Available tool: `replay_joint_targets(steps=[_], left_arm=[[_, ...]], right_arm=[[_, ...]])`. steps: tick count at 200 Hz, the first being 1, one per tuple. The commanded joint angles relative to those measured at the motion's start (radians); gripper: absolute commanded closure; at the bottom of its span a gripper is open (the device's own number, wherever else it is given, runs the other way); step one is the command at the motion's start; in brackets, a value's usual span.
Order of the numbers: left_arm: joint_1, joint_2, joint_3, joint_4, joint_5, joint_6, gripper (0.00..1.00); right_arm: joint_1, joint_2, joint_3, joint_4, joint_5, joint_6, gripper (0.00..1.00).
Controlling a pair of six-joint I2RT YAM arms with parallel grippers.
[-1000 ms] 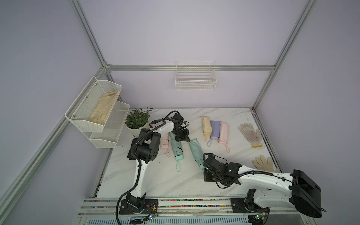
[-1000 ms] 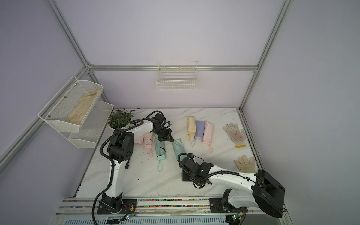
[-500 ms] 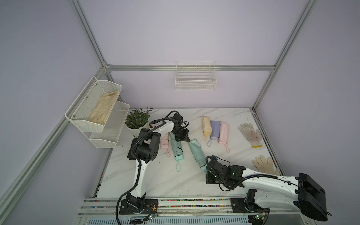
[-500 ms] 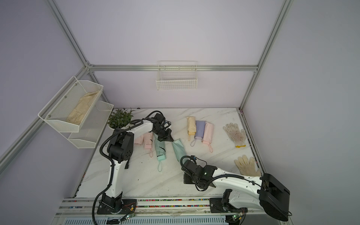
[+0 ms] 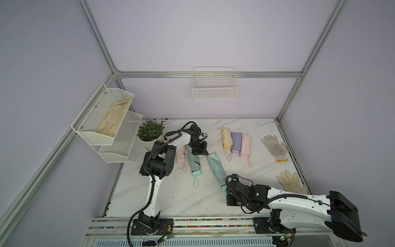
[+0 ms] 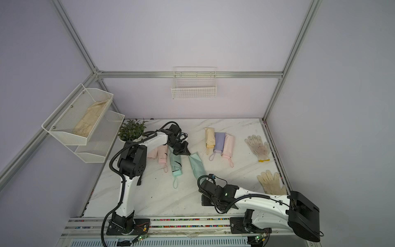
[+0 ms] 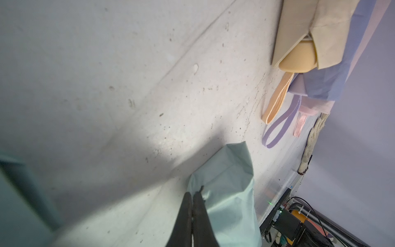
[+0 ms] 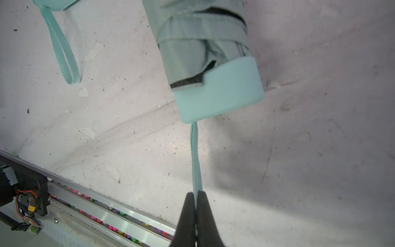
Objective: Take umbrellas out of sleeves
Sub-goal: Take out the umbrella from the umbrella sleeve.
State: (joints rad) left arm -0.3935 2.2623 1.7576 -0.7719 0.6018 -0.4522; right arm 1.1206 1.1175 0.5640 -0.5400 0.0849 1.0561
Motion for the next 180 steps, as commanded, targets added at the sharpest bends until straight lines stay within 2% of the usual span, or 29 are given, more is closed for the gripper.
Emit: replay_joint_targets(steps=[1,88,110,127,141,150,180], left_arm=[[0.015,-0.093,0.01,0.02,-0.008,0.02,1.0],[0.015,-0.094,0.011,0.023,0.002,0.017,1.0],[0.015,-0.099,0.011,0.028,-0.006,0.023,1.0],[0.019,-0.111,0.013,0.024,-0.071,0.055,1.0],[0.021,-0.126,0.025,0.002,-0.148,0.09,1.0],[0.021,-0.136,0.036,-0.015,-0.189,0.108,1.0],[0.019,-0.149,0.104,-0.056,-0.217,0.138,1.0]], right_arm=[[0.031,-0.044,0.002,-0.006,0.025,0.032,1.0],[0.06,-0.102,0.005,0.017,0.056,0.031,1.0],[0.06,-0.105,0.002,-0.006,0.089,0.051,0.82],[0.06,-0.105,0.015,-0.022,0.096,0.065,0.79],[0.059,-0.11,0.031,-0.033,0.12,0.055,0.69],[0.059,-0.112,0.045,-0.038,0.134,0.043,0.68],[0.058,-0.103,0.085,-0.042,0.19,-0.008,0.57]])
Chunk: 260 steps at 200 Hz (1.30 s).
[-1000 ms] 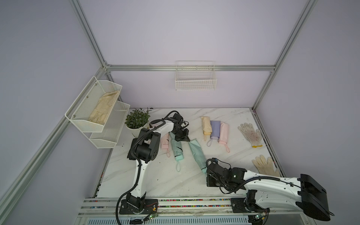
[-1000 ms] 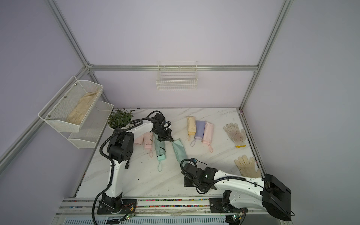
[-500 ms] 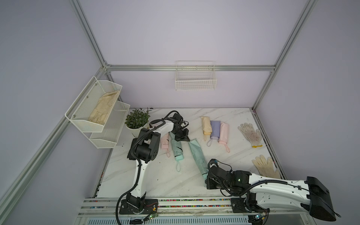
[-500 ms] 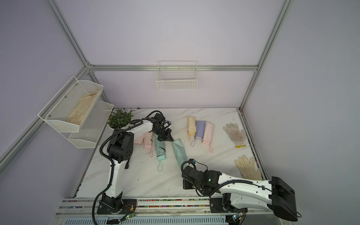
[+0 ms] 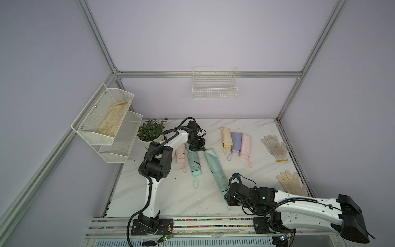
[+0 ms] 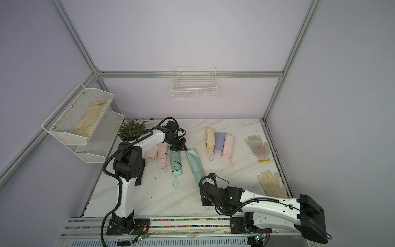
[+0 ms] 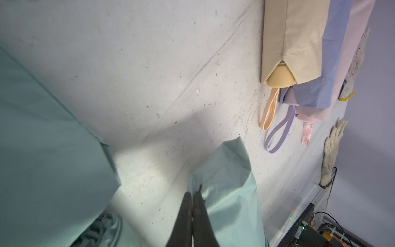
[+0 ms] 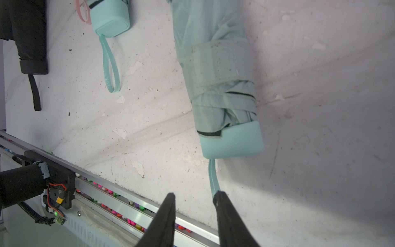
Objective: Take umbrellas out of sleeves
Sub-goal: Take out the umbrella from the umbrella sleeve, then place the umbrella sleeve at the center of the board.
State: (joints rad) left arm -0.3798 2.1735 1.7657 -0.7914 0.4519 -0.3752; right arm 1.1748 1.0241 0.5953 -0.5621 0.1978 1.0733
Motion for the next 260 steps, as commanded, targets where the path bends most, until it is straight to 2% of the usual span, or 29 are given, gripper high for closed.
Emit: replay_joint_targets(steps=[1,43,94,113,129,176,233,241,245,260], left_arm=[[0.005,-0.06,0.099,-0.038,-0.069,0.062,1.0],[0.004,0.036,0.292,-0.117,-0.138,0.093,1.0],[0.01,0.202,0.562,-0.181,-0.204,0.107,1.0],[0.027,0.248,0.63,-0.181,-0.197,0.086,0.99],[0.049,0.289,0.686,-0.174,-0.147,0.048,0.98],[0.097,0.359,0.677,0.005,0.037,-0.148,0.99],[0.11,0.41,0.722,0.097,0.022,-0.21,0.98],[0.113,0.416,0.728,0.098,0.025,-0.21,0.94],[0.116,0.417,0.729,0.099,0.026,-0.209,0.88],[0.119,0.413,0.727,0.1,0.027,-0.196,0.55]], right_arm=[[0.004,-0.009,0.055,-0.02,0.08,-0.026,0.56],[0.004,0.06,0.105,-0.022,0.106,-0.056,0.54],[0.003,0.009,0.075,-0.021,0.143,-0.05,0.53],[0.001,0.011,0.072,-0.027,0.156,-0.052,0.53],[-0.001,0.014,0.065,-0.026,0.163,-0.047,0.53],[-0.002,0.038,0.054,-0.024,0.169,-0.046,0.53],[-0.003,0.056,0.061,-0.024,0.164,-0.049,0.53],[-0.005,0.059,0.057,-0.025,0.164,-0.049,0.53],[-0.005,0.059,0.056,-0.024,0.164,-0.048,0.53],[-0.007,0.067,0.05,-0.025,0.16,-0.046,0.53]])
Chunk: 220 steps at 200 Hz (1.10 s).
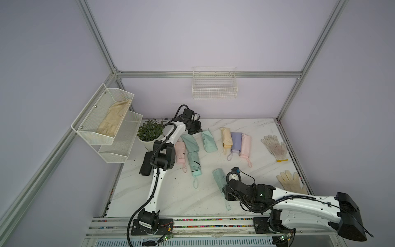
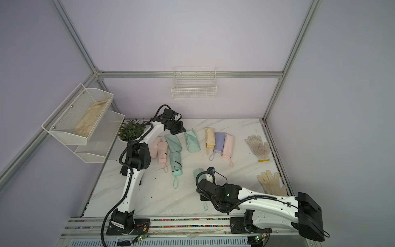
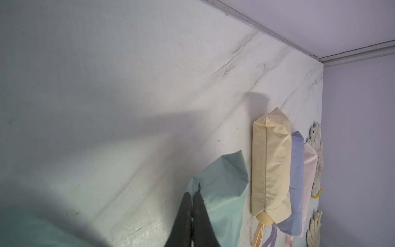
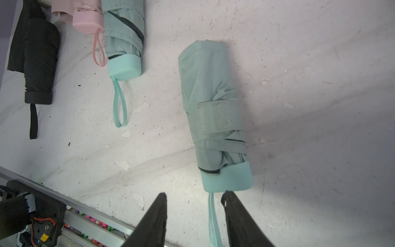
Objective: Take umbrellas out of sleeves
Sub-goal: Place the umbrella sleeve at the center of the board, then move the umbrella to the center of the board.
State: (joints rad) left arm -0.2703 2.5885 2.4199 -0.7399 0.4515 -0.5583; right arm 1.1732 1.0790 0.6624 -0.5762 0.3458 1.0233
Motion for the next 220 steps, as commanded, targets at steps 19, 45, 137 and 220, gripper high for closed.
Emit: replay_joint_targets(steps=[19,45,137,220], left_arm=[[0.013,-0.03,0.055,0.044,0.005,0.006,0.29],[0.019,-0.11,0.011,0.028,-0.05,0.024,0.24],[-0.025,-0.591,-0.525,0.127,-0.024,0.021,0.26],[-0.041,-0.675,-0.67,0.148,0.013,0.04,0.26]], right_arm=[[-0.011,0.029,-0.025,-0.014,0.002,0.019,0.53],[-0.02,0.07,-0.036,-0.013,-0.028,0.032,0.49],[-0.034,0.184,-0.049,0.068,-0.113,-0.003,0.48],[-0.295,0.474,0.183,0.251,-0.214,-0.277,0.51]])
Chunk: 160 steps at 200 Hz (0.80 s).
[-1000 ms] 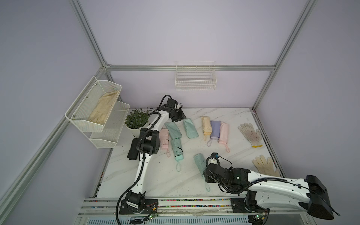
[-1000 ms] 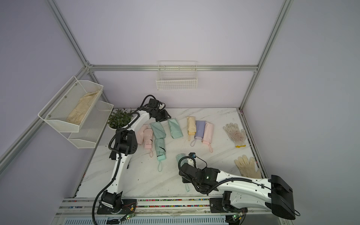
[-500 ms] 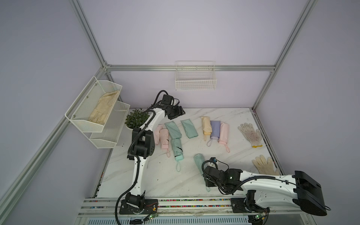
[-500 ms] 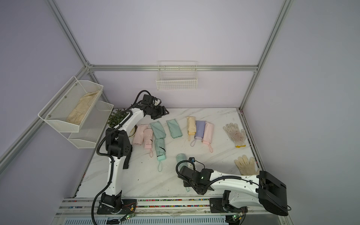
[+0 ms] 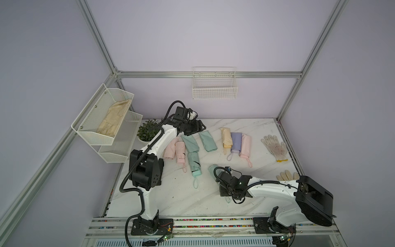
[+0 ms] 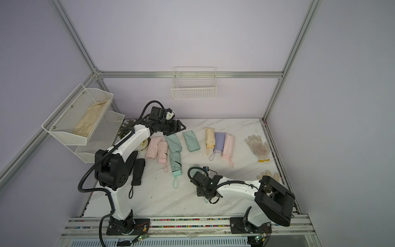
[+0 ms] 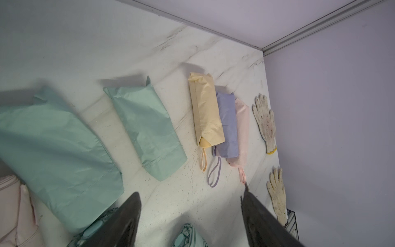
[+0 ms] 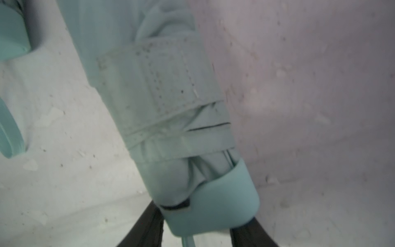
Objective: Take umbrellas out of sleeves
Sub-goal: Move the umbrella to the center of the board.
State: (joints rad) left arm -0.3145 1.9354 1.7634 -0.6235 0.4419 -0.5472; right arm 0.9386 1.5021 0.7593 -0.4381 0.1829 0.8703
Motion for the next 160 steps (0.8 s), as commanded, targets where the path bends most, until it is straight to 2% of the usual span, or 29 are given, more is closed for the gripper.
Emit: replay_joint_targets(steps=[1,34,75,100,126,160], left_arm=[[0.003,-0.021,-0.014,0.032,0.023,0.03,0.26],[-0.004,0.0,-0.01,0.034,0.036,0.033,0.26],[-0.042,0.06,0.033,0.032,0.051,0.046,0.26],[-0.072,0.12,0.1,0.03,0.066,0.046,0.26],[-0.102,0.208,0.201,0.014,0.068,0.05,0.27],[-0.126,0.337,0.336,-0.009,0.091,0.044,0.28]], right_arm=[[-0.061,0.055,0.089,0.114,-0.053,-0.127,0.51],[-0.07,0.116,0.188,0.078,-0.075,-0.149,0.51],[-0.098,-0.03,0.152,-0.002,0.01,-0.149,0.52],[-0.195,-0.124,0.145,-0.05,0.024,-0.2,0.52],[-0.349,-0.126,0.177,-0.056,-0.039,-0.274,0.51],[-0.46,-0.011,0.28,-0.045,-0.1,-0.356,0.52]])
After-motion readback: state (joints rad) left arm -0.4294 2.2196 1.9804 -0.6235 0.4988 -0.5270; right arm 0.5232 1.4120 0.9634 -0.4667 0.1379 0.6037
